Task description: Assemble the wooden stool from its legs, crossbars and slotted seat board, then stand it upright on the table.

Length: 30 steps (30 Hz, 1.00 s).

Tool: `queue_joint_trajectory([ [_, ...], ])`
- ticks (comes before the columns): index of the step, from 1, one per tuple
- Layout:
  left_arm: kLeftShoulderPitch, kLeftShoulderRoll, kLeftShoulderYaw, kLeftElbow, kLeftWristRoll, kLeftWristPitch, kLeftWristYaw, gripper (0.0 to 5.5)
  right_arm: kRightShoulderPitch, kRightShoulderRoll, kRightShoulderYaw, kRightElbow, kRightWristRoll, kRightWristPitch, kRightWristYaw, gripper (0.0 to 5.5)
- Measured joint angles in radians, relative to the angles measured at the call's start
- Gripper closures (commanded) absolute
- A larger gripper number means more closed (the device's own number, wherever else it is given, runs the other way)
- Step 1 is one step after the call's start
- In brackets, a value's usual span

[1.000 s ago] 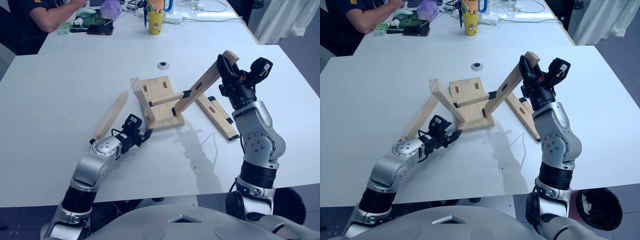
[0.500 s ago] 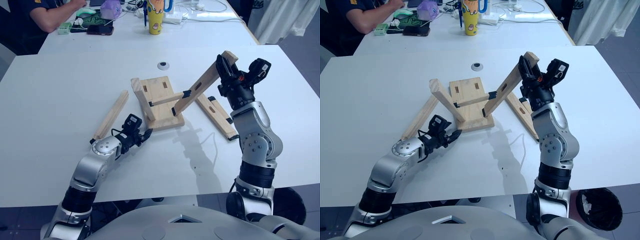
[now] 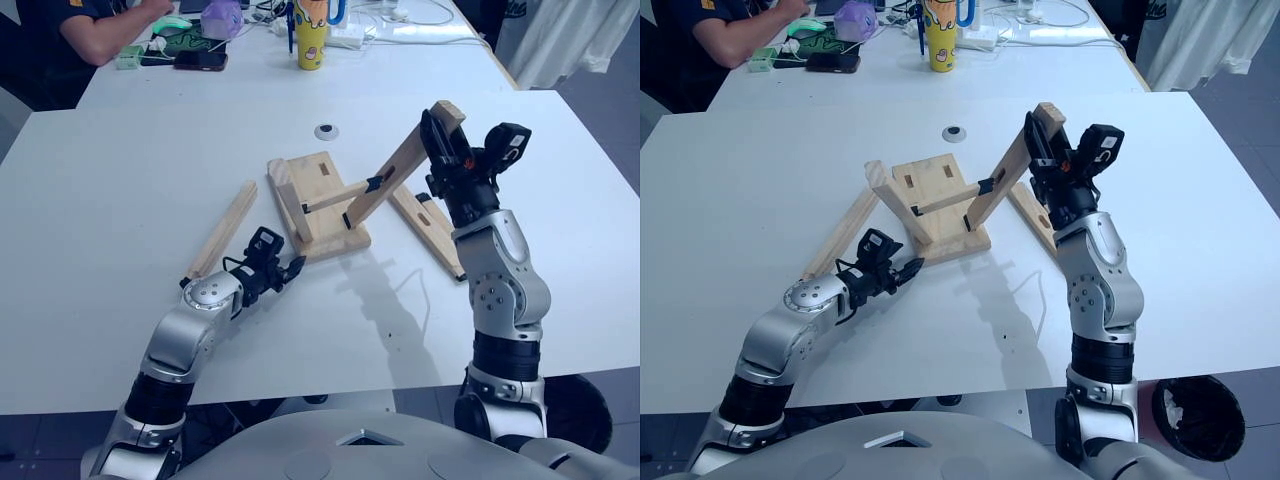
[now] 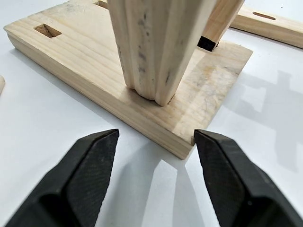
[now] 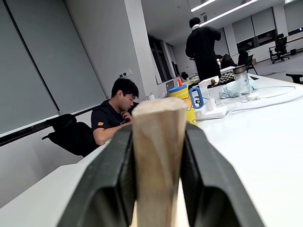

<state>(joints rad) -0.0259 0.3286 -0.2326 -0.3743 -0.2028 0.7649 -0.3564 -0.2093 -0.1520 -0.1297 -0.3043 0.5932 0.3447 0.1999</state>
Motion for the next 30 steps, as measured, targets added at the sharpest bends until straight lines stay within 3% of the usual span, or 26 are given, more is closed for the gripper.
queue_joint_trajectory([
  [30,-0.01,-0.008,0.002,-0.004,0.0,0.01,0.001,2.55,-0.081,-0.146,0.189,0.027,-0.116,-0.011,0.009,4.38],
])
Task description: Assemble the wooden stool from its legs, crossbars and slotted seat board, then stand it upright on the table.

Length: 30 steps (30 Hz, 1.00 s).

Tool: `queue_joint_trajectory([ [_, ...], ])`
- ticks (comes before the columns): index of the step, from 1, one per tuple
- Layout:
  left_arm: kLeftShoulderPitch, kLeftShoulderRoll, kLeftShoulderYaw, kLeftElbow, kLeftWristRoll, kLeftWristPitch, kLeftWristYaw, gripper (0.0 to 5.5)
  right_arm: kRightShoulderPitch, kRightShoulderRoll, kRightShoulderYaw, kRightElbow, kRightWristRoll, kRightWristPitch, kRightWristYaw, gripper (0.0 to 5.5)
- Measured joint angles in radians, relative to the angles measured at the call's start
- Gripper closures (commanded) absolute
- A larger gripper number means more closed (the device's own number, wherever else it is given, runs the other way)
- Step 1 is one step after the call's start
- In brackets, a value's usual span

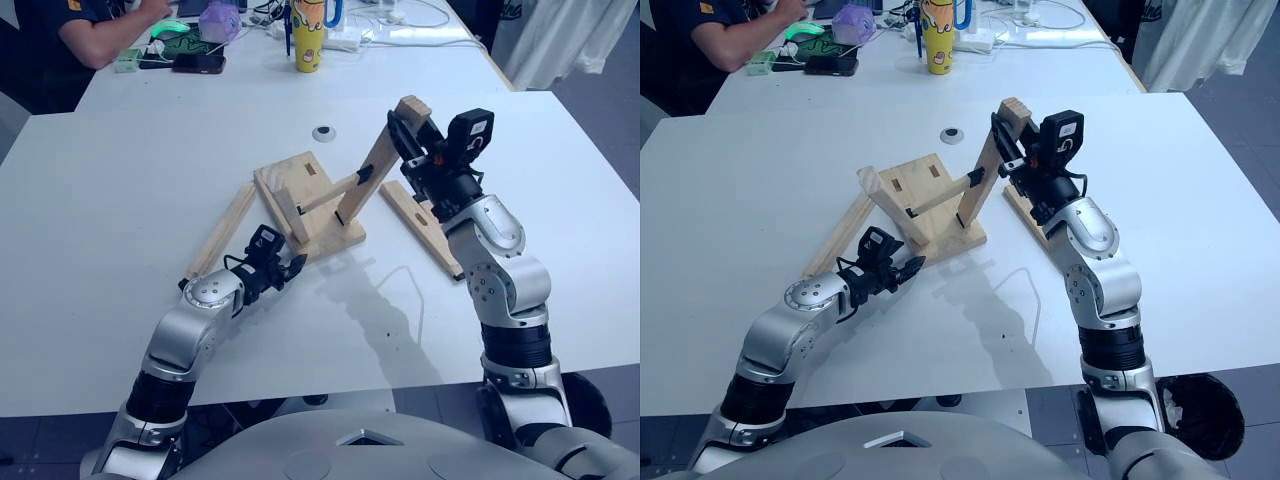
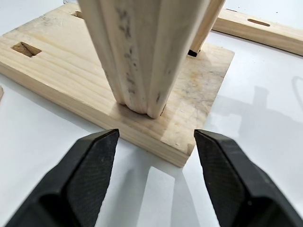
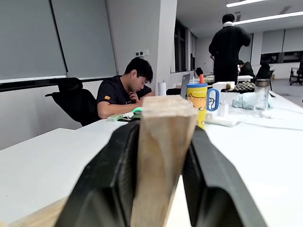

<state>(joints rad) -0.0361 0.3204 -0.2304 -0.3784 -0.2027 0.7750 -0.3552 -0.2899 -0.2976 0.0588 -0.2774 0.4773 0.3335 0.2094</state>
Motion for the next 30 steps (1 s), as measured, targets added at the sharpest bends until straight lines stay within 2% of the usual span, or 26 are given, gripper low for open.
queue_joint_trajectory([
  [7,-0.006,0.0,0.004,-0.001,-0.001,0.001,0.0,2.55,-0.001,-0.023,0.066,-0.005,-0.036,-0.089,0.001,4.38],
  [13,-0.055,0.007,0.059,-0.069,-0.014,0.035,-0.002,2.55,-0.001,-0.028,0.047,0.017,-0.02,-0.077,-0.013,4.34],
  [18,-0.013,0.022,0.102,-0.124,-0.031,0.072,0.001,2.55,-0.001,-0.02,0.017,0.033,0.022,-0.039,-0.035,4.34],
  [25,0.09,0.072,0.207,-0.168,-0.031,0.089,0.016,2.55,0.004,-0.009,0.0,0.004,0.039,0.009,-0.064,4.34],
  [30,0.156,0.166,0.39,-0.21,-0.096,0.063,-0.075,2.55,0.011,-0.007,-0.007,-0.004,0.04,0.017,-0.069,4.34],
])
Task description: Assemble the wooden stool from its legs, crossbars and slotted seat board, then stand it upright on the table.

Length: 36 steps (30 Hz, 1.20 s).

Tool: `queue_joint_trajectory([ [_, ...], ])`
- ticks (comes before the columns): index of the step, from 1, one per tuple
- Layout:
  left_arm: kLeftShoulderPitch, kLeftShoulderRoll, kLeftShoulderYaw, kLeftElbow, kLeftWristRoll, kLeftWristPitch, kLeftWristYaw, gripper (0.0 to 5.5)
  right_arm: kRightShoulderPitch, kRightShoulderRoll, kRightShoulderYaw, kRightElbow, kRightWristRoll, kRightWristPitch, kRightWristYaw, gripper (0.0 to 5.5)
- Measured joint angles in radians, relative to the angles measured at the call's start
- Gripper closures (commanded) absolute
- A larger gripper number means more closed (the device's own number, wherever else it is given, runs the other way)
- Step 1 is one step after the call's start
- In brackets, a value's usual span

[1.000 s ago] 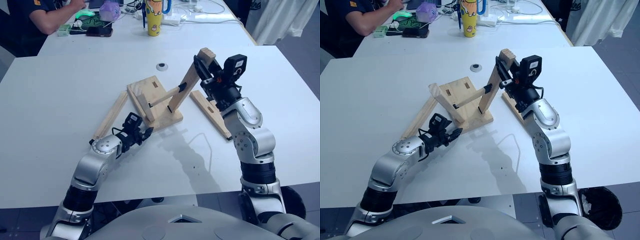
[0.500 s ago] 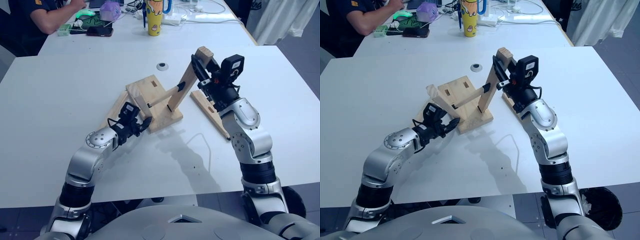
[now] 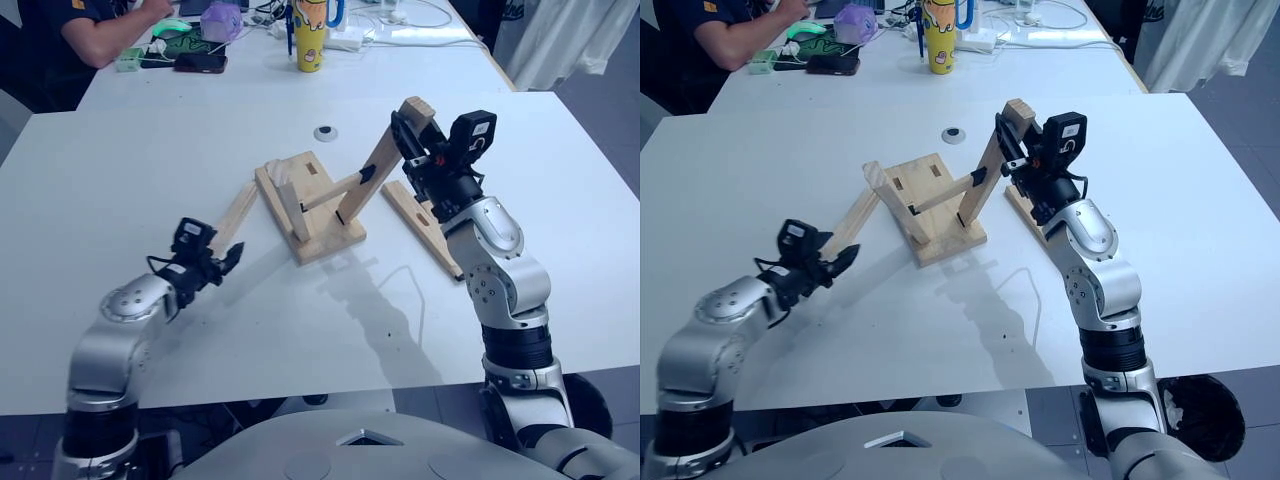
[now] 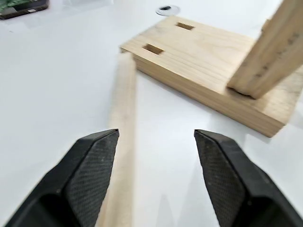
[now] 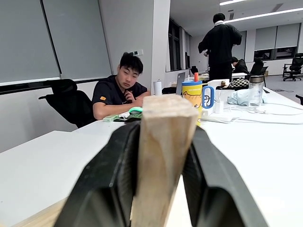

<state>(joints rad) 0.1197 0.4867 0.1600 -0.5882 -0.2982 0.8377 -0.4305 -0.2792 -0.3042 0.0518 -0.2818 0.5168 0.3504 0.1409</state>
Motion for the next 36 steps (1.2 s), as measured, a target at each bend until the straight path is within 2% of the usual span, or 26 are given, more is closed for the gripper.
queue_joint_trajectory([
  [2,0.023,0.034,0.067,-0.023,-0.055,-0.047,-0.081,2.55,0.005,0.0,-0.004,-0.003,0.0,0.0,0.0,4.34],
  [8,0.04,0.136,0.147,0.007,-0.09,-0.222,-0.242,3.35,0.008,0.002,-0.009,-0.003,0.002,0.0,0.0,4.34],
  [12,0.033,0.148,0.139,0.047,-0.09,-0.288,-0.269,4.06,0.009,0.005,-0.013,-0.003,0.003,0.0,0.001,4.34],
  [22,0.032,0.147,0.1,0.061,-0.124,-0.358,-0.314,5.47,0.009,0.005,-0.028,0.0,0.013,0.012,0.021,4.34],
  [28,-0.058,0.144,0.043,0.067,-0.142,-0.357,-0.318,5.5,0.008,0.005,-0.029,0.0,0.013,0.015,0.03,4.34],
  [33,-0.224,0.064,-0.098,0.061,-0.165,-0.315,-0.282,5.5,0.008,0.002,-0.028,-0.003,0.009,0.019,0.024,4.34],
  [36,-0.258,0.025,-0.139,0.064,-0.159,-0.274,-0.229,5.5,0.011,-0.016,-0.038,-0.005,0.007,0.018,0.006,4.34],
])
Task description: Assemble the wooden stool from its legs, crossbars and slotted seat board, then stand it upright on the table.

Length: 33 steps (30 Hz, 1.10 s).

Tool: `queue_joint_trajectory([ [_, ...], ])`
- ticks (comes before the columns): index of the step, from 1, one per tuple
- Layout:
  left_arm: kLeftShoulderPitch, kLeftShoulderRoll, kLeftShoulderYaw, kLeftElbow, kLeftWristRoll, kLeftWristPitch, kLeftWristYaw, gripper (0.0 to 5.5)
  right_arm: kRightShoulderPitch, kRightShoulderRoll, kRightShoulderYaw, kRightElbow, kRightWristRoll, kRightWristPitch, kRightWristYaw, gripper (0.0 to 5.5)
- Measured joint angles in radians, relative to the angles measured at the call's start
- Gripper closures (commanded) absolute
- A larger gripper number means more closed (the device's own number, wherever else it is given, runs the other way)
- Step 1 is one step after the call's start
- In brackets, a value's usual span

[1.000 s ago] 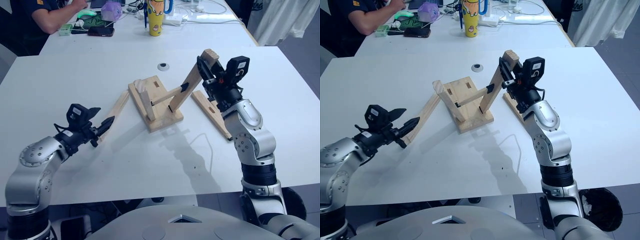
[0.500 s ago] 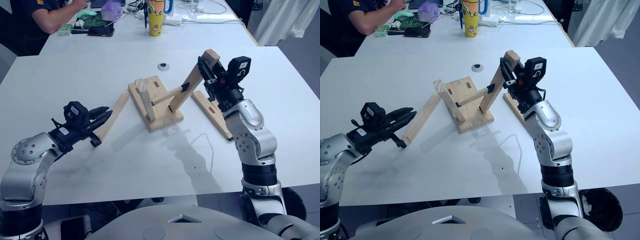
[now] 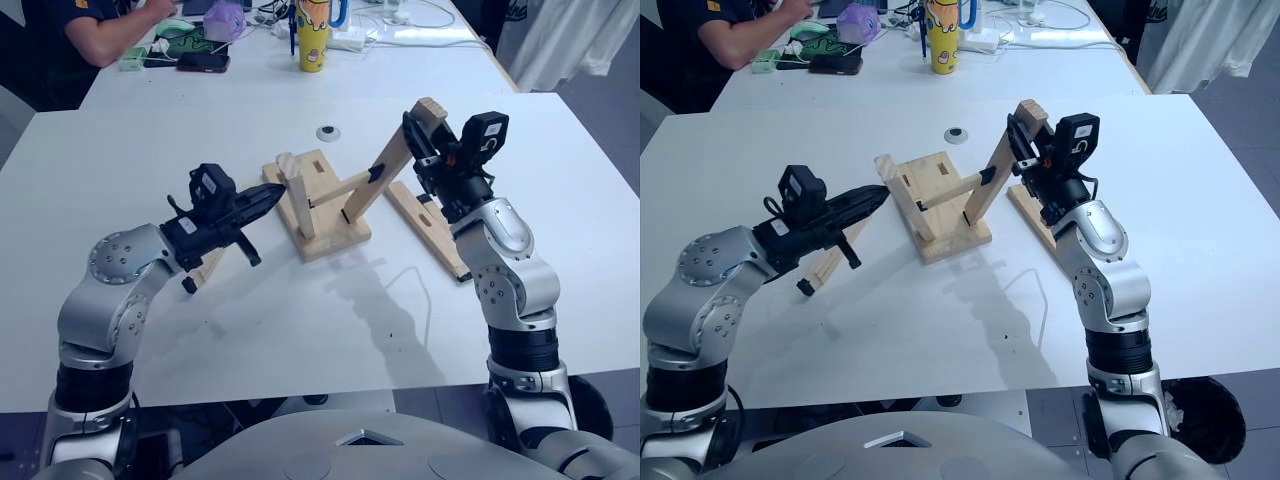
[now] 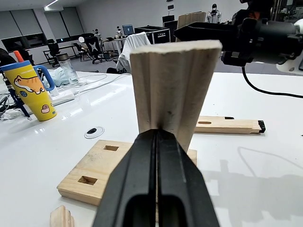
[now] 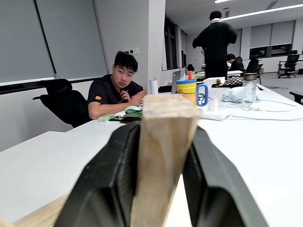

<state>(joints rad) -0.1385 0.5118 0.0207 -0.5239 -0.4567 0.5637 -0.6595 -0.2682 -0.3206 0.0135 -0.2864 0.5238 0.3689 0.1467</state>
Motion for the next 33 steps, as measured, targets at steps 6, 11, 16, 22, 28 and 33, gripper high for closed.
queue_joint_trajectory([
  [6,-0.013,-0.033,-0.012,0.011,0.015,0.009,0.041,5.5,0.001,-0.02,0.006,-0.009,-0.008,0.0,-0.012,4.34],
  [11,-0.013,-0.036,-0.011,0.011,0.016,0.013,0.051,5.5,0.0,-0.026,0.011,-0.011,-0.008,0.0,-0.014,4.34],
  [16,0.015,-0.029,0.011,0.006,0.009,-0.004,0.047,5.5,-0.006,-0.029,0.026,-0.011,-0.009,0.0,-0.014,4.34],
  [22,-0.006,-0.042,-0.014,0.017,0.021,-0.001,0.061,5.5,-0.005,-0.052,0.036,-0.018,-0.01,0.0,-0.024,4.33],
  [28,-0.065,-0.108,-0.056,0.058,0.054,0.023,0.102,5.5,-0.005,-0.083,0.032,-0.017,-0.009,-0.002,-0.06,4.33],
  [33,-0.073,-0.14,-0.065,0.067,0.077,0.024,0.115,5.5,-0.005,-0.09,0.031,-0.014,-0.008,-0.003,-0.076,4.32],
])
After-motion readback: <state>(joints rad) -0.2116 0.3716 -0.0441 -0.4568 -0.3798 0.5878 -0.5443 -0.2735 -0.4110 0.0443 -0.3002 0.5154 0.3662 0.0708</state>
